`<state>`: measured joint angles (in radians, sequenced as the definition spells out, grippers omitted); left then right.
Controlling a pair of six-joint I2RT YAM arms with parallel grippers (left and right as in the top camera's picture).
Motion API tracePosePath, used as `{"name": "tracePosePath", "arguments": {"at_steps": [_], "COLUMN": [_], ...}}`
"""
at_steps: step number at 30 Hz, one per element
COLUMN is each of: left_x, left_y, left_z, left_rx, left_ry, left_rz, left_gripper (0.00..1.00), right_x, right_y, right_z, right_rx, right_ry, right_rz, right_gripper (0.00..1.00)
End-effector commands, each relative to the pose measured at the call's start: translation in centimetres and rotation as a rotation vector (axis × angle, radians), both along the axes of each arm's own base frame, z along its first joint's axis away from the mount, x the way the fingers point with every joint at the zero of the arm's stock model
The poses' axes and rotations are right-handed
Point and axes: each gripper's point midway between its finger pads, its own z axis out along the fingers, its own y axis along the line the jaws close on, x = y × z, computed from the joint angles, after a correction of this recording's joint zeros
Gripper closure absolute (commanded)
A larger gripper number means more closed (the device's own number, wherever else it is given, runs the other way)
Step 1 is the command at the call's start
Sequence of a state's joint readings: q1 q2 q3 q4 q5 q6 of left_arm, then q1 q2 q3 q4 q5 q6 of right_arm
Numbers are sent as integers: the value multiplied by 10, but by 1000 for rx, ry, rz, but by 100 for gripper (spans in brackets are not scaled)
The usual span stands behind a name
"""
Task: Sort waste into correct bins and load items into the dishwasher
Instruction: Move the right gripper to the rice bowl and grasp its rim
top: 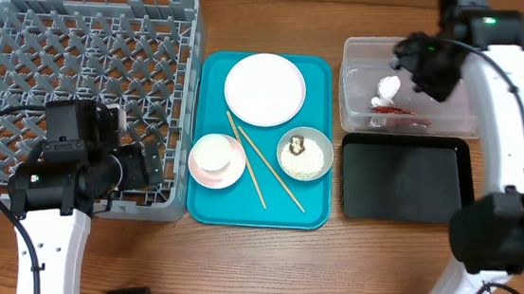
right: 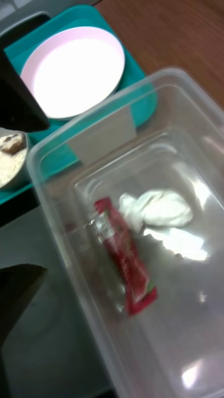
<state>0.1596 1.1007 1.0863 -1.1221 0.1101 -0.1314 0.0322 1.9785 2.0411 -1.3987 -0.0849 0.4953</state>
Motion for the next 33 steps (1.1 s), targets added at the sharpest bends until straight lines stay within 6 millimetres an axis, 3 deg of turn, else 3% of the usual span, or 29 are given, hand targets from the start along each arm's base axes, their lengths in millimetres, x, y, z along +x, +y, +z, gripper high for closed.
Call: {"name": "tracePosePath", "arguments": {"at_steps": [1, 4, 8, 14, 18, 23, 33], "left_x": [5, 5, 5, 4, 4, 4, 4], "left_y": [0, 0, 0, 0, 0, 0, 0], "left_z": [10, 10, 9, 9, 9, 9, 9], "left_rx": [-2, -2, -2, -3, -3, -2, -3], "left_ry": [-32, -32, -31, -27, -28, -28, -27], "left_rz": [-10, -10, -10, -10, -10, -10, -10], "left_gripper": [0, 0, 0, 0, 0, 0, 0], "right_x": [-22, -48, -72, -108, -128, -140, -125], "right_y": [-9, -20, -21, -16, 1, 47, 172], "right_z": [38, 34, 31, 29, 24, 7, -42], "right_rx": [53, 53, 50, 47, 30, 27, -1], "right_ry": [-41, 46, 95, 61, -1, -13, -129], "right_rz": [53, 46, 72, 83, 177, 350, 695], "right_gripper": [29, 28, 28, 27, 25, 25, 31]}}
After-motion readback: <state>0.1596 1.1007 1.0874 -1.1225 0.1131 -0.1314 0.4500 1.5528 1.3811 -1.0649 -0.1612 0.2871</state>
